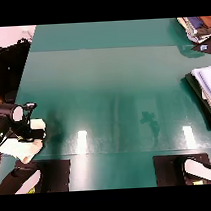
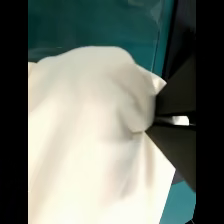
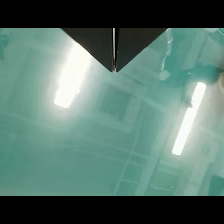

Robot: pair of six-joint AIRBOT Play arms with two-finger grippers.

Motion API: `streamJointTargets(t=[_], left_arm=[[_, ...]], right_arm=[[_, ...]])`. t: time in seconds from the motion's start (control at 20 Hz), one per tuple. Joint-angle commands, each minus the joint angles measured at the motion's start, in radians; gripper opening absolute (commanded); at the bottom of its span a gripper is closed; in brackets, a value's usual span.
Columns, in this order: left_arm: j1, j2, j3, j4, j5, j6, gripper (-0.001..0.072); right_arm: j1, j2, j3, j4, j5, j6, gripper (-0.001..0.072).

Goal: Fold the shirts.

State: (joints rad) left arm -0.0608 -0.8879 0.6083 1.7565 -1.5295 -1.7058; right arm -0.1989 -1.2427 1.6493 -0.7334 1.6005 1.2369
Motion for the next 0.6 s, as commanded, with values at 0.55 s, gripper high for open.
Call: streamJointTargets(t=[0.55], left_arm=[[-0.342, -0.005, 1.074, -0.064, -0.016, 0.034, 0.002]], right_arm=[[0.0, 0.006, 0.004, 0.01, -0.061, 0.005, 0.0017]])
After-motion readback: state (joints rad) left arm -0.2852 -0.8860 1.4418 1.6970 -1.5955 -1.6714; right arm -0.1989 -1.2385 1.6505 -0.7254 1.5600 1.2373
